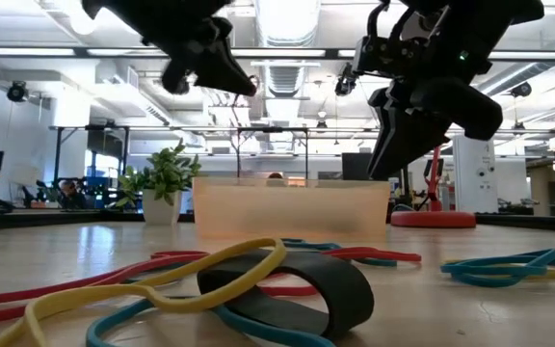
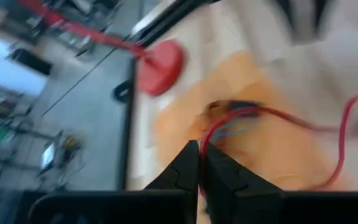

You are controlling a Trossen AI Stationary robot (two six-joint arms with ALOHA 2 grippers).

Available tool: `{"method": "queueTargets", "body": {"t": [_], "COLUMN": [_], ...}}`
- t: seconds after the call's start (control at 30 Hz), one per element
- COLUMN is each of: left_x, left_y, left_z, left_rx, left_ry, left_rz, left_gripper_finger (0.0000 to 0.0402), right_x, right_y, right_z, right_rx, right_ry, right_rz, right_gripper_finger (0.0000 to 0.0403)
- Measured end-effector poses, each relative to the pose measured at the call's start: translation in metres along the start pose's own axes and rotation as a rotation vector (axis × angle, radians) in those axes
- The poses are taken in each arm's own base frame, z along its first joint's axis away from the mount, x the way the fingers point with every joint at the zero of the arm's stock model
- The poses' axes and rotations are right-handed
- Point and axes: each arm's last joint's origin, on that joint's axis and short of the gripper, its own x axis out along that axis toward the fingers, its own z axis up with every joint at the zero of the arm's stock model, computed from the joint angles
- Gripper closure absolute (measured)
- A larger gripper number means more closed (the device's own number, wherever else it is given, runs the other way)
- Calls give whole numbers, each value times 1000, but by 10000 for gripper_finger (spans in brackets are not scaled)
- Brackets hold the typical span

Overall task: Pick and place rubber bands into bin
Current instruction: Put the red rubber band into the orange bin

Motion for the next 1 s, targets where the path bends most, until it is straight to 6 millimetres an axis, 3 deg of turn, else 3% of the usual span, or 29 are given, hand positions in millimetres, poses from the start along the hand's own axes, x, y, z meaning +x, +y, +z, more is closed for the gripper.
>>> {"method": "queueTargets", "body": {"t": [0.17,0.3,0.8,1.0], "left_x": [11,25,72,73], "left_y": [34,45,20,19], "left_z": [-17,-33,-62,-62], "left_rx": [-60,-113,-115,-116], "left_ry": [-17,-3,153,150], "left_rz": [21,-36,-144,-156], "left_gripper_finger": [402,402,401,358], "right_x": [1,1,2,2], "right_y": [0,0,0,0], "right_z": [-1,-2,-3,-3], "right_rx": [3,3,1,1], "right_ry": [3,4,6,6], "right_rz": [-1,-1,-2,-2], "right_gripper_finger": [343,344,346,346]}}
